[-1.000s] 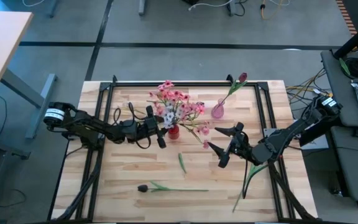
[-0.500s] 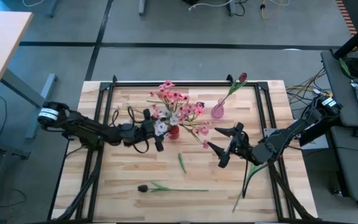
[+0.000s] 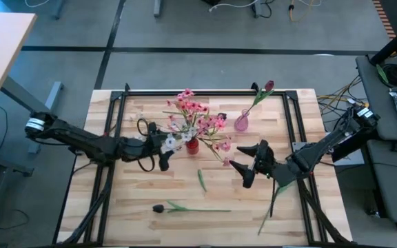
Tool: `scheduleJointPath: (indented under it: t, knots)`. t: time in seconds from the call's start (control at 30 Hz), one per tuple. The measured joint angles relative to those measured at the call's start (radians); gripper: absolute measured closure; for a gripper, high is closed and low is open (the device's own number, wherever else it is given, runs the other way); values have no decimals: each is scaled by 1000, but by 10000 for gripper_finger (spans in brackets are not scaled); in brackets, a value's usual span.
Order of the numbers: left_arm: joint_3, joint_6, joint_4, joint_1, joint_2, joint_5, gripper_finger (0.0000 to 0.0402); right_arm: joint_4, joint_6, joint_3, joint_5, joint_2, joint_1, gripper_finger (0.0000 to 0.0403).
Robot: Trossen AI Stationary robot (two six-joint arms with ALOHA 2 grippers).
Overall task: Sort flowers into vase by color
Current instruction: Put the bottom white flowers into the red vase, then put the red tulip into the violet vase
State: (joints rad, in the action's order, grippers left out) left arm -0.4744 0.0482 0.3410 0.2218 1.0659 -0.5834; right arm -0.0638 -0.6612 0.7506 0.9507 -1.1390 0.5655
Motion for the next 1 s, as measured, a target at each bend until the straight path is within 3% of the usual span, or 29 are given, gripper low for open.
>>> scheduleJointPath:
  t: [0.33,0.57,0.77,1.0]
  knots:
    - [0,159,-356,40,-209,1,145,794,-703,227,-269,-3,19,77]
    - [0,311,-532,40,-285,67,145,1135,-1075,301,-641,-35,22,77]
    - [0,319,-545,41,-289,157,145,1162,-1236,271,-1032,-173,58,77]
    - [0,306,-601,44,-294,158,145,1056,-1366,269,-1148,-333,127,77]
